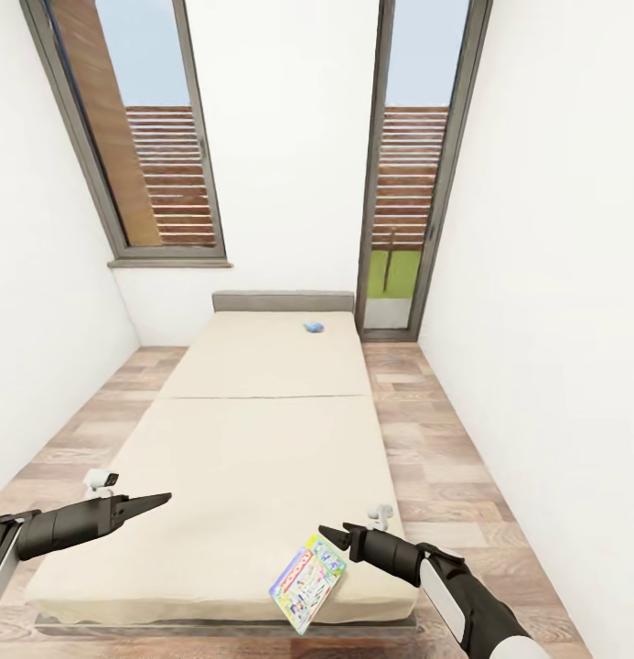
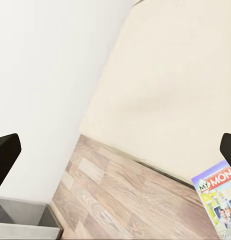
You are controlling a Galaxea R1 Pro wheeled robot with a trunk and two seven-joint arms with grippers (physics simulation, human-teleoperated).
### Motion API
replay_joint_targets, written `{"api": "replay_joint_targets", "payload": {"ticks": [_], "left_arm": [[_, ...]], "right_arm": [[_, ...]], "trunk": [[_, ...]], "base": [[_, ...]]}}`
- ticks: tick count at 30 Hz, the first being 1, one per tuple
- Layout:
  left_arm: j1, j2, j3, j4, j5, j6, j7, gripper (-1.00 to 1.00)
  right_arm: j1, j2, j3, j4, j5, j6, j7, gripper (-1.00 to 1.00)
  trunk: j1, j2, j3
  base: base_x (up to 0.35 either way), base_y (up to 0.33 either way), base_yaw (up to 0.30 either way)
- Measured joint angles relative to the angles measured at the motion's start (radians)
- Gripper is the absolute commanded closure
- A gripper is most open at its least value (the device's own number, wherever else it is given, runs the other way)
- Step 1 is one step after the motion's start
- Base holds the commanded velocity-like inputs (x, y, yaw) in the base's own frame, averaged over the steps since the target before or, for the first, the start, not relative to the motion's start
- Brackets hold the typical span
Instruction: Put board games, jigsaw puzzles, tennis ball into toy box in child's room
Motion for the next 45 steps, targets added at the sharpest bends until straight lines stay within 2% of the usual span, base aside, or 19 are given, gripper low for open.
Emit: {"api": "replay_joint_targets", "payload": {"ticks": [8, 16, 29, 45], "left_arm": [[0.0, -0.001, 0.0, 0.0, 0.0, 0.001, 0.0, -1.0], [0.0, -0.001, 0.0, 0.0, 0.0, 0.001, 0.0, -1.0], [0.0, -0.001, 0.0, 0.0, -0.001, -0.001, 0.0, -1.0], [0.0, -0.003, -0.003, 0.0, -0.002, 0.01, 0.0, -1.0]], "right_arm": [[0.0, 0.0, 0.002, 0.0, 0.0, 0.0, -0.001, -1.0], [0.001, 0.0, 0.001, 0.0, 0.001, -0.001, -0.001, -1.0], [0.0, -0.001, -0.003, 0.0, -0.002, 0.0, -0.001, -1.0], [0.0, -0.002, -0.003, 0.0, -0.006, 0.0, 0.0, -1.0]], "trunk": [[0.0, 0.0, 0.0], [0.0, 0.0, 0.0], [0.0, 0.0, 0.0], [0.0, 0.0, 0.007]], "base": [[0.0, -0.17, 0.205], [0.0, -0.18, 0.043], [0.0, -0.059, 0.0], [0.0, -0.074, -0.092]]}}
